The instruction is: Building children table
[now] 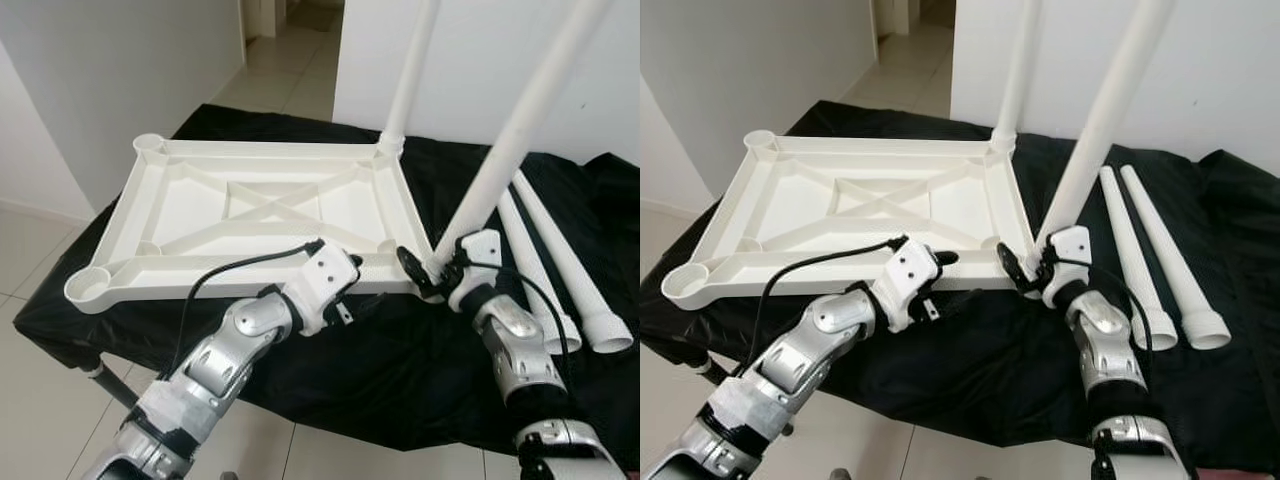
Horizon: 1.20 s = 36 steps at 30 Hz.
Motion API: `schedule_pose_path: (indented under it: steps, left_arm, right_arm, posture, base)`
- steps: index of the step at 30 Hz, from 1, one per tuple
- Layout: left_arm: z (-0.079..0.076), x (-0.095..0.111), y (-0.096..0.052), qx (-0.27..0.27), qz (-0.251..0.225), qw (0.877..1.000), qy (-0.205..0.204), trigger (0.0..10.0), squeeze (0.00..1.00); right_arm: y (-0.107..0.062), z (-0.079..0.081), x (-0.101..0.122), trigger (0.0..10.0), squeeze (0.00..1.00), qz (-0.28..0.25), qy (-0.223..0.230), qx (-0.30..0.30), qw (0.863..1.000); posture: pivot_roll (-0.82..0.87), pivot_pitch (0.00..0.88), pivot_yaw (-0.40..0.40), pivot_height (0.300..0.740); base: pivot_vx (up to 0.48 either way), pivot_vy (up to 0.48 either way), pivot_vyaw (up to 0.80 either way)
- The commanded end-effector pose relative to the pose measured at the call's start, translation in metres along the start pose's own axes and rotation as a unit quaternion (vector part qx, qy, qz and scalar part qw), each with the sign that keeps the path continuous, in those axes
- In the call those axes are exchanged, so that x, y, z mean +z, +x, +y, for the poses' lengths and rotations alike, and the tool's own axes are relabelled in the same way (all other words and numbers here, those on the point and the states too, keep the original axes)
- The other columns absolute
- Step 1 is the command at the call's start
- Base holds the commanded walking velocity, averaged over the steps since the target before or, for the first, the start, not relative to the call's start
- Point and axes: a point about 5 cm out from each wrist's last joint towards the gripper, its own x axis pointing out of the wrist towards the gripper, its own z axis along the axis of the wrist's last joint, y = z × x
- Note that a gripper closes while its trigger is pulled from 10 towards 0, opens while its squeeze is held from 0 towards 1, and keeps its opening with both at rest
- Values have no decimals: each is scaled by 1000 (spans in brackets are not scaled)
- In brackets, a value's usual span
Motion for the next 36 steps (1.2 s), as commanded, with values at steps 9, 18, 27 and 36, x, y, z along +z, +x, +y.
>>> schedule_pose_path:
  steps: [9, 18, 27, 36]
  left_arm:
    - [-4, 4, -1, -46, -3, 999, 3, 10000, 0]
    - [-5, 2, 0, -51, -1, 999, 2, 10000, 0]
    - [-9, -1, 2, -51, 2, 999, 2, 10000, 0]
    - [-14, -3, 0, -56, 3, 998, -2, 10000, 0]
  right_arm:
    - [-2, -4, -5, 0, 0, 7, -1, 32, 999]
    - [-6, -1, -9, 10000, 0, 4, 29, 20, 999]
    - [-4, -3, -14, 10000, 0, 23, 48, -86, 995]
    - [-4, 14, -18, 10000, 0, 30, 62, -181, 981]
  posture:
    - [-27, 0, -28, 740]
    - [-38, 0, -26, 740]
    - [-43, 0, -42, 740]
    - [-36, 0, -58, 740]
  base:
    - [0, 0, 0]
    - [0, 0, 0]
    - [0, 0, 0]
    - [0, 0, 0]
